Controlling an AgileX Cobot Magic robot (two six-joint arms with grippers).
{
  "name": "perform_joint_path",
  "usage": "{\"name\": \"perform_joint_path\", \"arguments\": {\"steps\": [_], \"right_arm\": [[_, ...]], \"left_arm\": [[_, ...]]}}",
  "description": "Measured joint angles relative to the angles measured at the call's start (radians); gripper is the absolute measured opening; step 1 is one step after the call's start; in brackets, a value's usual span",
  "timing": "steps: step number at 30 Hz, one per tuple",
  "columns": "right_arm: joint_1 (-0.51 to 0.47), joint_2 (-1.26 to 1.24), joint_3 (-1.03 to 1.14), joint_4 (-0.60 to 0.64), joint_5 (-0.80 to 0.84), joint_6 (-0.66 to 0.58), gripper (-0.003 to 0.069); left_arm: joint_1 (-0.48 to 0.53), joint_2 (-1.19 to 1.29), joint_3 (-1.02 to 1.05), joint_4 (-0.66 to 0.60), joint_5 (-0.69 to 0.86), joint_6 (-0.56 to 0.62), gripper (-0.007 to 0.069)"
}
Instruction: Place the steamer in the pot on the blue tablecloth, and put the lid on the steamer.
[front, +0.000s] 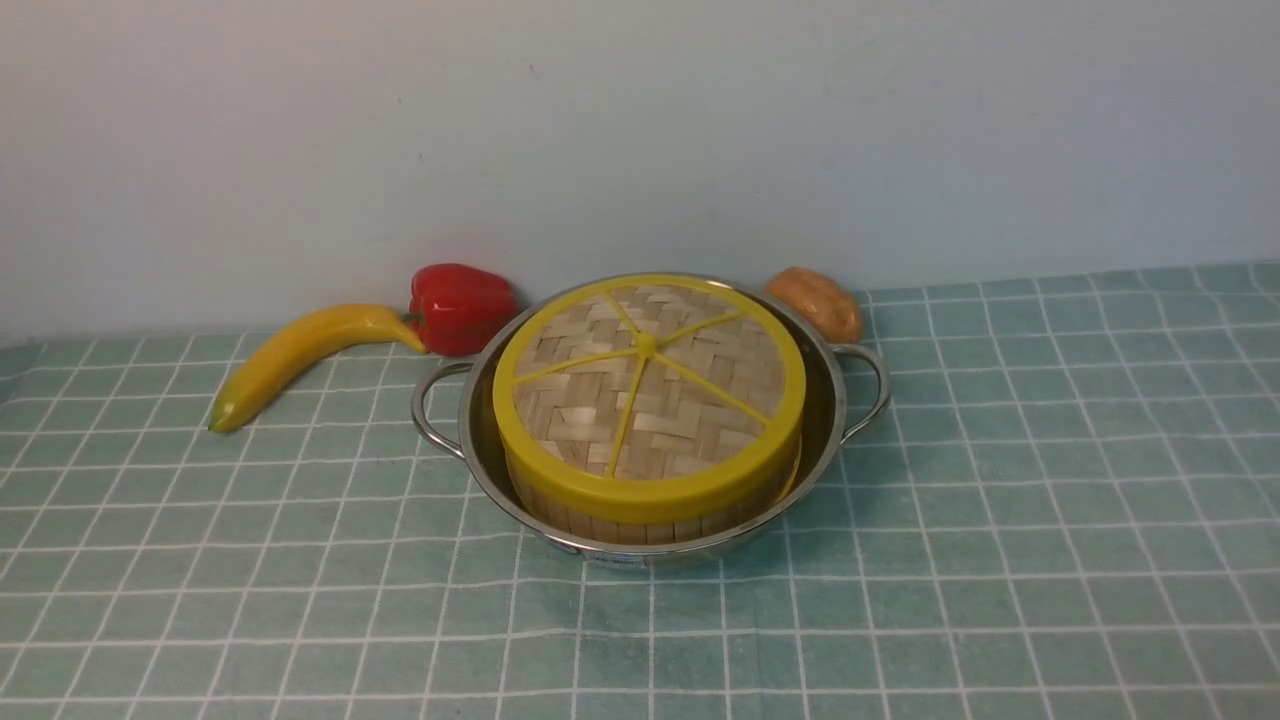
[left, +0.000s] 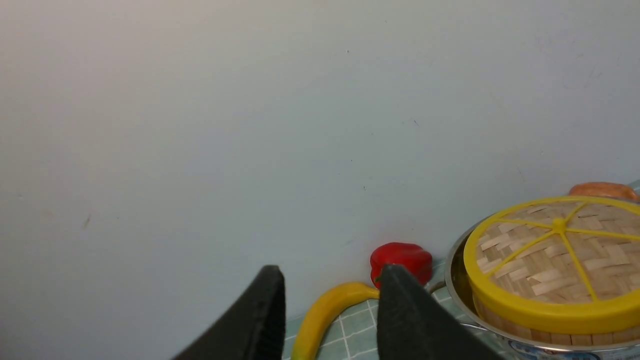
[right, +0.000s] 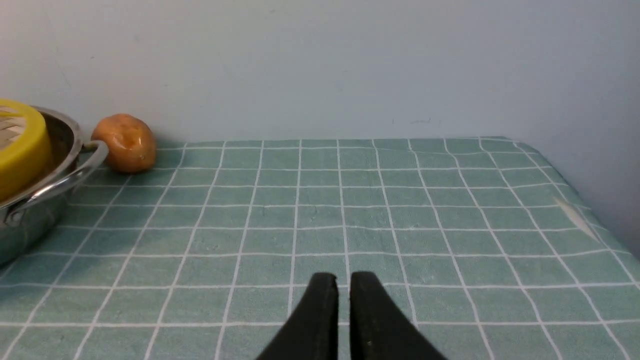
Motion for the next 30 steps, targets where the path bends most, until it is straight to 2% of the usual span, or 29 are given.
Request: {"name": "perform_joint_path", "arguments": {"steps": [9, 12, 13, 14, 15, 17, 20, 24, 26, 30], "right_arm": [[0.000, 0.000, 0.000, 0.000, -0.001, 0.000, 0.0086], [0.000, 0.000, 0.000, 0.000, -0.001, 0.000, 0.0095], [0.000, 0.000, 0.000, 0.001, -0.001, 0.000, 0.0098], [0.000, 0.000, 0.000, 0.001, -0.002, 0.000, 0.0104], [0.000, 0.000, 0.000, 0.001, -0.002, 0.000, 0.0106], [0.000, 0.000, 0.000, 0.001, -0.003, 0.000, 0.0111], [0.000, -0.001, 0.001, 0.001, -0.005, 0.000, 0.0120], [0.000, -0.001, 0.001, 0.001, -0.004, 0.000, 0.0125], [0.000, -0.001, 0.001, 0.001, -0.004, 0.000, 0.0129], [0.000, -0.001, 0.001, 0.001, -0.004, 0.000, 0.0136]], "left_arm": [[0.009, -0.013, 0.005, 0.000, 0.000, 0.000, 0.0253], [0.054, -0.040, 0.019, -0.001, 0.000, -0.001, 0.0253], [0.087, -0.052, 0.029, -0.003, 0.000, -0.005, 0.0253], [0.164, -0.074, 0.067, -0.019, -0.009, -0.019, 0.0253], [0.188, -0.084, 0.087, -0.029, -0.014, -0.028, 0.0253], [0.254, -0.118, 0.195, -0.068, -0.060, -0.064, 0.0253], [0.299, -0.137, 0.396, -0.125, -0.173, -0.099, 0.0253], [0.307, -0.137, 0.534, -0.164, -0.287, -0.108, 0.0253], [0.307, -0.137, 0.628, -0.174, -0.410, -0.113, 0.0253], [0.307, -0.137, 0.694, -0.177, -0.519, -0.117, 0.0253]]}}
